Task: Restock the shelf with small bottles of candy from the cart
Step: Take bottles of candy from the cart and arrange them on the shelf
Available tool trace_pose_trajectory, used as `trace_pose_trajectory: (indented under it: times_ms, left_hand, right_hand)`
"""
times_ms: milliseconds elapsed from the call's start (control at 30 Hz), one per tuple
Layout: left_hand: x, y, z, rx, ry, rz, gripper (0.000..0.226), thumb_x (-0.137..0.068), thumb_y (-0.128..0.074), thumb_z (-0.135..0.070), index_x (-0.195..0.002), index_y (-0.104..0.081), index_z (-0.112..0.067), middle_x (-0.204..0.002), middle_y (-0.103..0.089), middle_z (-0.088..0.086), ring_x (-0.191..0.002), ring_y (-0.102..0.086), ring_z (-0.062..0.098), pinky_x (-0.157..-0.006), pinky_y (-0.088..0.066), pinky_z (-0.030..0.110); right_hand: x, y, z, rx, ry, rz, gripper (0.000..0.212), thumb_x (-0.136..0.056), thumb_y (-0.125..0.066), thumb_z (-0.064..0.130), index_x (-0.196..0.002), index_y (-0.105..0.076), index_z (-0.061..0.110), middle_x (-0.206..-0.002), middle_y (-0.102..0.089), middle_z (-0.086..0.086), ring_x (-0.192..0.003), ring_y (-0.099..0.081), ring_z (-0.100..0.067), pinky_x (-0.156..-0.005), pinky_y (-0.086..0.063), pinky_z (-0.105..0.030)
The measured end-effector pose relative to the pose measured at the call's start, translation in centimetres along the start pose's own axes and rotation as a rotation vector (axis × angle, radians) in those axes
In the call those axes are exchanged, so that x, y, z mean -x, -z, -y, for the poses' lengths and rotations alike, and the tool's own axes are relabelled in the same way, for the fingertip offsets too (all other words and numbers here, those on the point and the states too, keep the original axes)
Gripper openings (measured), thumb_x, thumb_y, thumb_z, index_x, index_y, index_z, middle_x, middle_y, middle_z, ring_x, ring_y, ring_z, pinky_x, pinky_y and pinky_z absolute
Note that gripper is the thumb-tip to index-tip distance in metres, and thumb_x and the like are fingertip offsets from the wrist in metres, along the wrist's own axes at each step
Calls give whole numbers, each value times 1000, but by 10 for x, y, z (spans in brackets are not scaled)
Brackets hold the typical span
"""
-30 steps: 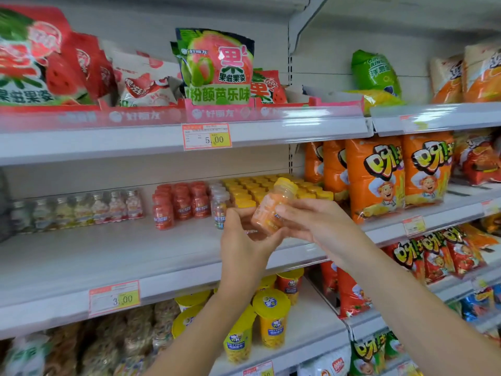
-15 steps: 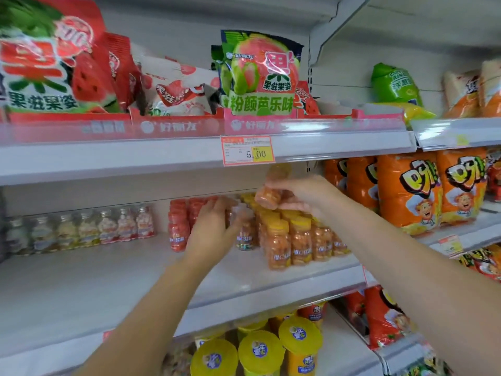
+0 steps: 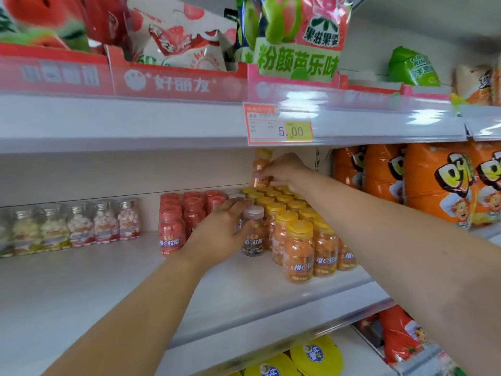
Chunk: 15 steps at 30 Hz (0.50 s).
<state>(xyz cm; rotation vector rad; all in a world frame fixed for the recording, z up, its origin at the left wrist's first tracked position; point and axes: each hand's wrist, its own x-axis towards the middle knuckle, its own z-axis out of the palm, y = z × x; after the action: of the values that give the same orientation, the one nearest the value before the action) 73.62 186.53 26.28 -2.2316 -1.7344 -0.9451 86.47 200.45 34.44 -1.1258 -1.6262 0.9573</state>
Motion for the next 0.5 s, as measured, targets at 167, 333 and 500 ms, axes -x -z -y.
trace_pose_trajectory:
  times_ms: [167,333,500]
  left_hand:
    - [0,-5,2,-18,-19,-36,53,-95,-49,-36,-144,-37,-21,-148,-36,-1,-134,-36,16,-104,-30,21]
    - [-1,-7,3,-16,-25,-59,53,-94,-50,-39,-143,-37,-22,-147,-37,-3,-134,-36,14,-101,-27,17]
    - [-2,-6,3,-5,-13,-60,54,-94,-50,-39,-143,-37,-22,-146,-38,-4,-133,-37,14,-101,-29,18]
  right_hand:
    - [-23,-16,-1,51,-9,70,48,-68,-84,7,-111,-63,0,-111,-66,-11,-103,-64,-21,-69,-53,-27]
    - [-44,-21,-4,139,-26,69,56,-64,-86,10,-114,-62,5,-110,-67,-10,-99,-65,-22,-80,-58,-33]
    - [-52,-23,-8,165,-14,75,54,-66,-86,11,-114,-62,4,-111,-67,-10,-101,-65,-23,-87,-56,-37]
